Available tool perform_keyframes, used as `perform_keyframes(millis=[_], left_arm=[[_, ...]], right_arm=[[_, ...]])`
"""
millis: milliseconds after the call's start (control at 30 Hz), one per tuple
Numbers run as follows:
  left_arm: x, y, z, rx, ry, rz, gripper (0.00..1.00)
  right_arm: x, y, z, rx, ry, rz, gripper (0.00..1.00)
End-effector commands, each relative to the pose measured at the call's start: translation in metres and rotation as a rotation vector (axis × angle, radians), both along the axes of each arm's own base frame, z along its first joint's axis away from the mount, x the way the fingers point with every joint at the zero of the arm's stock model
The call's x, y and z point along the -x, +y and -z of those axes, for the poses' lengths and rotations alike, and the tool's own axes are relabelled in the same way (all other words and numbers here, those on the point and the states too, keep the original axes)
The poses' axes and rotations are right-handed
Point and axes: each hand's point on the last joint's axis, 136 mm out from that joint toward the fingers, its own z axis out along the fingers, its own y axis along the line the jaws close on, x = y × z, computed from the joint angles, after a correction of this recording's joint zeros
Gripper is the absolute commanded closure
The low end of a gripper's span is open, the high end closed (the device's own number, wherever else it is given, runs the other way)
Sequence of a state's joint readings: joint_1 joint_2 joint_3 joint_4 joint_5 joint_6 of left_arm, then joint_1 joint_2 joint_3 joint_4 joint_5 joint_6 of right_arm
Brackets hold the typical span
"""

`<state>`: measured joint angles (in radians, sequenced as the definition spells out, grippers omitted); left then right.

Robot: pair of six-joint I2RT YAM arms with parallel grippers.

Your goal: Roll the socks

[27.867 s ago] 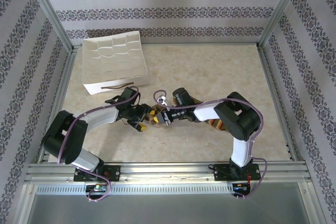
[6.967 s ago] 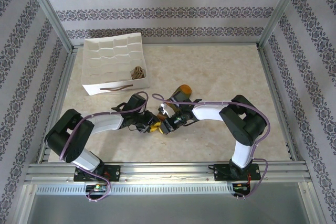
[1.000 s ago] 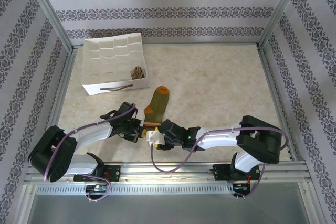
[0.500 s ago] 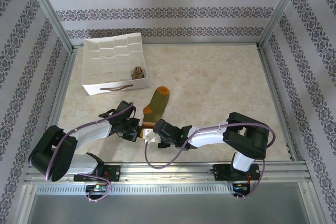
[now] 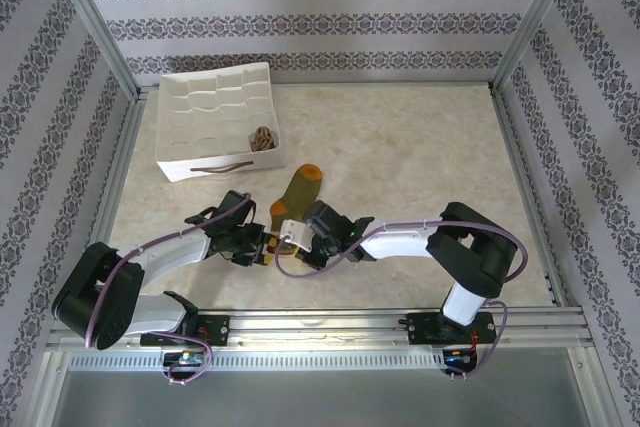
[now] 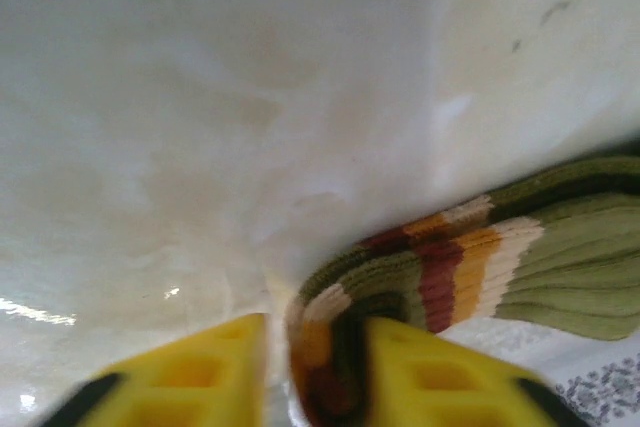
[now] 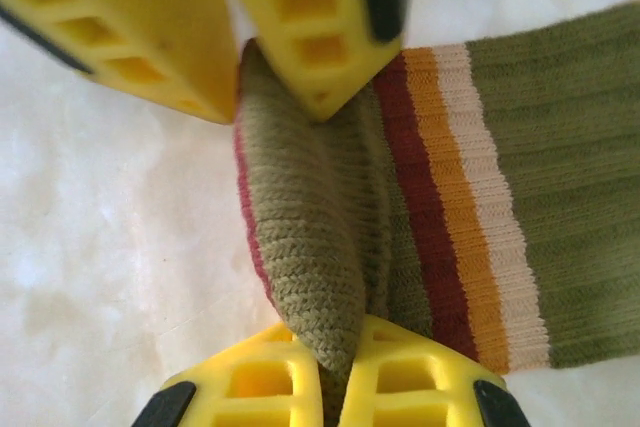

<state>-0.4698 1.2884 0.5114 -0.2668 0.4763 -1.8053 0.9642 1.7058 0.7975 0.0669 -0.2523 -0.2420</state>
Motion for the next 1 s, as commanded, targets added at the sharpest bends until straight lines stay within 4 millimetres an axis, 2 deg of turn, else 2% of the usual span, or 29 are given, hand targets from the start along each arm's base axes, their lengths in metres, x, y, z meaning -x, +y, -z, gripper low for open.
perform_keyframes(millis=[0,133,200,300,433,533,667,767,867,967], left_arm=[[0.003,0.013,-0.011,-0.044,0.009,-0.024,0.55],[-0.002,0.016,-0.028,-0.049,-0.069,0.010,0.38],[-0.006,0.011,-0.036,-0.035,-0.128,0.058,0.35],[-0.002,0.004,-0.039,-0.010,-0.148,0.140,0.35],[0.000,0.004,-0.041,-0.008,-0.196,0.174,0.37],[-0.010,0.002,-0.042,0.014,-0.276,0.150,0.45],[-0.030,-0.009,-0.043,0.048,-0.377,0.159,0.46],[-0.029,-0.016,-0.035,0.057,-0.359,0.199,0.49],[-0.026,-0.013,-0.024,0.029,-0.338,0.198,0.48],[-0.033,-0.014,-0.017,0.023,-0.352,0.185,0.48]], right_arm=[[0.021,-0.007,0.012,0.009,0.278,0.030,1.00],[0.025,-0.008,0.016,0.027,0.441,0.051,1.00],[0.023,-0.009,0.020,0.033,0.514,0.079,1.00],[0.022,-0.011,0.022,0.029,0.591,0.105,1.00],[0.016,-0.013,0.021,0.011,0.665,0.136,1.00],[0.010,-0.016,0.024,0.018,0.727,0.171,1.00],[0.003,-0.018,0.023,0.006,0.788,0.203,1.00],[-0.004,-0.017,0.021,-0.014,0.827,0.236,1.00],[-0.009,-0.018,0.022,-0.018,0.877,0.266,1.00],[-0.010,-0.017,0.023,-0.023,0.900,0.268,1.00]])
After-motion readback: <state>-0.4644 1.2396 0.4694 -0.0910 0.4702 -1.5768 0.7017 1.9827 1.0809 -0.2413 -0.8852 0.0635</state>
